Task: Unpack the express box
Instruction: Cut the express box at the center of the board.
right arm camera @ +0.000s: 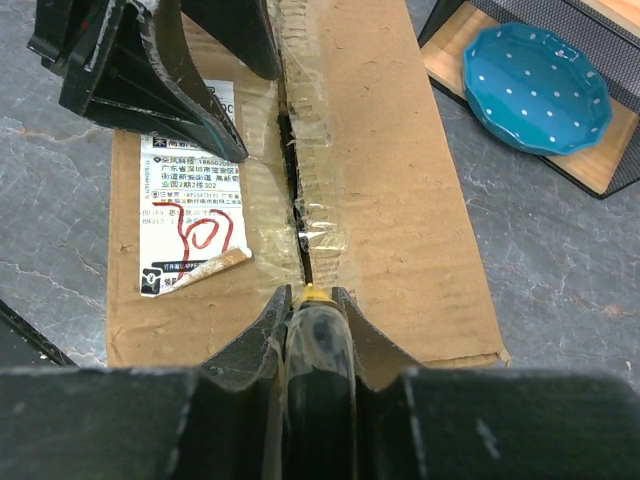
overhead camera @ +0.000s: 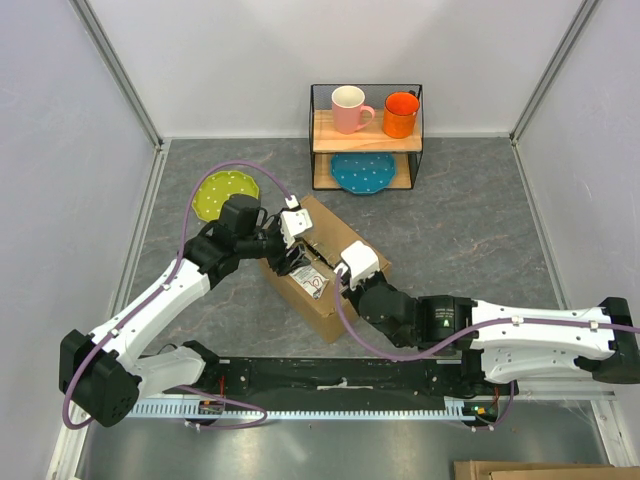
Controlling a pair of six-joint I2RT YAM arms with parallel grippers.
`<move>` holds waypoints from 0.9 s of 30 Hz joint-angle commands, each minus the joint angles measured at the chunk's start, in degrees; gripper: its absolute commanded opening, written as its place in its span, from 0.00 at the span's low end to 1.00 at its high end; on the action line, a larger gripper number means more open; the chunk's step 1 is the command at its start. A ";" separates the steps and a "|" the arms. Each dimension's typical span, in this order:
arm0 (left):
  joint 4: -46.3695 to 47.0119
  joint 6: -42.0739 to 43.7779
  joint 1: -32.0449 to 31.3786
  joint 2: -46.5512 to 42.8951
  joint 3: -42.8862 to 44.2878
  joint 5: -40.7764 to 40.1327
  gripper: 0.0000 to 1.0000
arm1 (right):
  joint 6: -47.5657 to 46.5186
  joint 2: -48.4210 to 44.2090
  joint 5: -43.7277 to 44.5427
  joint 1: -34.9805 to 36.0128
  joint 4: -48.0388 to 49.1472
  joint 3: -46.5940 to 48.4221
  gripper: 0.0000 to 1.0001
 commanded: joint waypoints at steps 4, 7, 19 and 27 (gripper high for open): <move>-8.81 2.88 1.03 2.09 -1.48 -8.49 0.68 | 2.29 4.66 -4.29 -1.58 -4.72 -1.25 0.00; -8.81 2.88 1.03 2.09 -1.65 -8.58 0.68 | 2.20 5.46 -4.91 -1.93 -4.72 -1.42 0.00; -7.85 3.49 1.04 2.70 -3.14 -11.12 0.64 | 4.66 3.35 -6.58 -2.37 -11.92 1.11 0.00; -6.44 2.71 1.03 4.99 -3.41 -18.15 0.58 | 7.91 -0.34 -9.92 -2.20 -18.78 5.07 0.00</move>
